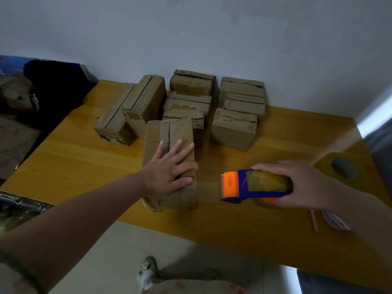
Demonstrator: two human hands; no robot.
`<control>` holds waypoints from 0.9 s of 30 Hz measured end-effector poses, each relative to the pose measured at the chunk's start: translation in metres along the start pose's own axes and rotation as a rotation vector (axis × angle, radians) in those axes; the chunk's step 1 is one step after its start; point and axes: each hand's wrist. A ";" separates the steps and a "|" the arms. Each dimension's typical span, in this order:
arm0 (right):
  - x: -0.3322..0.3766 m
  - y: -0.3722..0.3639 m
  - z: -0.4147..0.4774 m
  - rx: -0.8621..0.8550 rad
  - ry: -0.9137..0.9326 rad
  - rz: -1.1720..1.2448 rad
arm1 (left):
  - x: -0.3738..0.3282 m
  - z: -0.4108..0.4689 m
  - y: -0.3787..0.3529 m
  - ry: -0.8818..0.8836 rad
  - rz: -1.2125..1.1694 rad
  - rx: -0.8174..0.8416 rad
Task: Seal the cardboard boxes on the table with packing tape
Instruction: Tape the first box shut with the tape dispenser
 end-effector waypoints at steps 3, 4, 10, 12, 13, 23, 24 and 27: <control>0.013 -0.011 0.015 0.036 -0.006 -0.112 | -0.001 0.001 0.000 0.003 0.022 -0.001; 0.017 -0.016 0.023 0.057 -0.012 -0.127 | -0.002 0.000 0.000 0.004 0.027 0.001; 0.047 -0.036 0.055 0.142 -0.085 -0.162 | -0.003 0.002 0.001 0.005 0.035 0.006; 0.059 -0.036 0.063 0.151 -0.094 -0.211 | -0.003 0.002 0.001 0.007 0.038 0.001; 0.066 -0.034 0.067 0.158 -0.106 -0.236 | -0.003 0.002 0.000 0.006 0.039 -0.001; 0.073 -0.024 0.079 0.269 -0.350 -0.071 | -0.005 0.001 0.002 -0.001 0.014 -0.009; 0.073 -0.024 0.078 0.276 -0.363 -0.069 | -0.005 0.000 0.003 -0.003 0.018 -0.014; 0.071 -0.041 0.077 0.354 -0.398 -0.148 | -0.005 0.000 0.002 -0.010 0.023 -0.029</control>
Point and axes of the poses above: each hand's wrist, its own z-axis towards the middle knuckle, its own y-axis out of the back of the hand, x = y × z, and after that the axes turned 15 degrees about z, right-handed
